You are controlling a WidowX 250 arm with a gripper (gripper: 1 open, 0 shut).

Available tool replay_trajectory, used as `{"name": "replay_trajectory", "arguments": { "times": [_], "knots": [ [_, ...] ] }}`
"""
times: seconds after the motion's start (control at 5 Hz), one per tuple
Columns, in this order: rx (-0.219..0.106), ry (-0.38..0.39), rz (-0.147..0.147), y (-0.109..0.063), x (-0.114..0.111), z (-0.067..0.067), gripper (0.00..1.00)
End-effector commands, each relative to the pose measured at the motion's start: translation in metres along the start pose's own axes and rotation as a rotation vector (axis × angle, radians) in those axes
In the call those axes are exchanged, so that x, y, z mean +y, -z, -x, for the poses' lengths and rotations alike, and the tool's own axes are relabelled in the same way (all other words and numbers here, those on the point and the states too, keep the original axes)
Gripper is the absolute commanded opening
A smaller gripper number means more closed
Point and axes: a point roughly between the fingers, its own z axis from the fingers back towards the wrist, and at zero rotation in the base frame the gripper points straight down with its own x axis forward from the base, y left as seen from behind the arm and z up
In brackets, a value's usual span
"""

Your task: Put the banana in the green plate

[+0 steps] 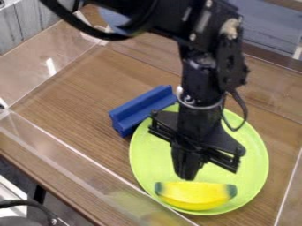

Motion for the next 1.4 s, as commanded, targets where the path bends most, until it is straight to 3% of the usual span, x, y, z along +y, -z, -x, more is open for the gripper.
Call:
{"name": "replay_trajectory", "arguments": {
  "times": [0.0,0.2,0.8,1.2],
  "knots": [
    [-0.038,0.0,0.023,-0.004,-0.008,-0.008,0.0],
    [-0.038,0.0,0.031,0.003,-0.013,-0.01,0.0],
    [-0.044,0.002,0.048,-0.013,0.027,-0.013,0.0],
    [-0.049,-0.023,0.05,-0.019,0.035,-0.01,0.0]
  ]
}}
